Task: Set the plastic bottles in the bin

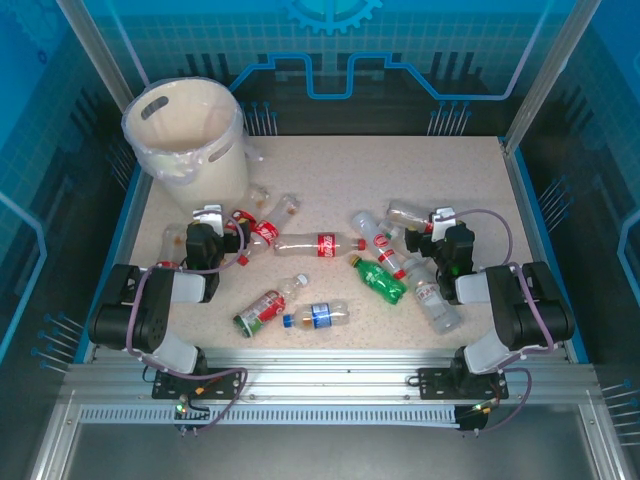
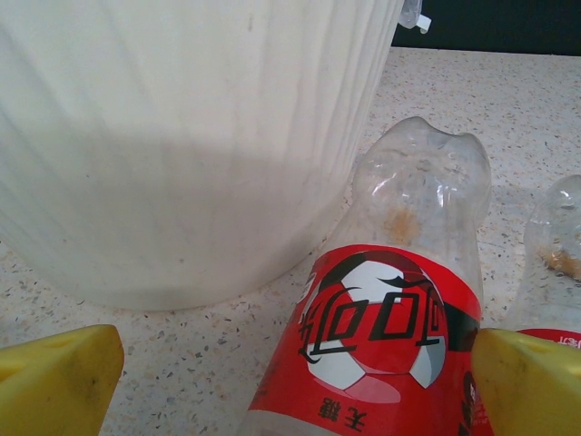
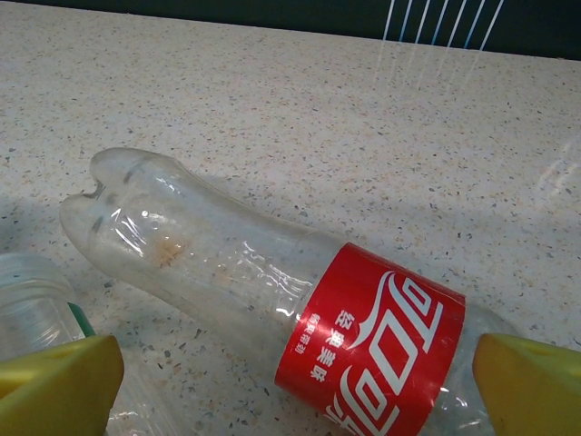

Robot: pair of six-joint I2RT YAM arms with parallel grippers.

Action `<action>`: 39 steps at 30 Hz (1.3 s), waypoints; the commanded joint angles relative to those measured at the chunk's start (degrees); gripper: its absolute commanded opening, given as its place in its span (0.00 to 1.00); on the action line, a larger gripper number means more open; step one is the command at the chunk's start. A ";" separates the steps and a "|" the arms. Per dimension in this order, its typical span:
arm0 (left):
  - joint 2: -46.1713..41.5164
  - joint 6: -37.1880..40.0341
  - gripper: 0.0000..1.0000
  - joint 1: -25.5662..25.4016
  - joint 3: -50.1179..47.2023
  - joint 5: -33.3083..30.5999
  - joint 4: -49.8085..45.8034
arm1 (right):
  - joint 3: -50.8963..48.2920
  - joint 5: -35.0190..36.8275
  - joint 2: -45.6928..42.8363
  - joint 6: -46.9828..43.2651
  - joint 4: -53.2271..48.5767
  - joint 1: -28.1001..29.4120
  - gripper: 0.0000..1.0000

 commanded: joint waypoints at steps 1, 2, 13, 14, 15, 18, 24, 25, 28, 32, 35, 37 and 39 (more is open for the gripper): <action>0.21 -0.64 0.99 0.70 -0.09 0.84 1.66 | 1.52 -0.86 -0.90 0.14 0.10 -0.80 1.00; 0.26 -0.73 0.99 0.88 -0.20 1.26 1.70 | 1.52 -0.90 -0.90 0.14 0.10 -0.75 1.00; -18.04 -1.11 0.99 -0.10 6.50 -4.32 -25.69 | 9.47 -2.84 -14.79 -0.35 -23.84 -1.25 1.00; -20.72 -1.20 0.99 -0.77 8.22 -5.97 -30.75 | 11.90 -2.97 -17.26 -0.59 -30.88 -1.19 1.00; -23.14 -1.89 0.99 -1.39 10.11 -7.32 -35.74 | 14.66 -2.82 -19.54 -0.96 -37.91 -1.19 1.00; -29.37 -5.72 0.99 -2.67 14.30 -8.22 -48.21 | 23.07 -1.57 -22.86 -2.97 -54.46 -1.54 1.00; -34.33 -15.65 0.99 -3.94 20.61 -6.12 -67.65 | 39.69 -2.25 -18.18 -12.44 -79.43 -4.24 1.00; -34.07 -17.42 0.99 -3.98 21.79 -5.13 -70.69 | 42.11 -2.71 -16.69 -14.61 -82.34 -4.97 0.99; -32.65 -22.72 0.99 -4.17 24.83 1.22 -76.40 | 49.06 -8.02 -10.32 -20.38 -89.53 -8.87 0.92; -30.60 -29.30 0.99 -4.26 27.29 11.96 -76.51 | 57.70 -14.37 -1.38 -29.64 -98.90 -11.29 0.92; -28.89 -32.11 0.99 -4.43 29.30 17.36 -76.35 | 64.33 -13.05 5.50 -36.31 -107.17 -11.81 0.93; -27.80 -33.29 0.99 -4.55 30.74 19.66 -77.00 | 65.94 -11.95 8.01 -40.24 -109.41 -11.90 0.94; -27.21 -34.15 0.99 -4.65 31.74 21.72 -77.01 | 66.44 -11.47 9.39 -41.45 -109.04 -12.52 0.94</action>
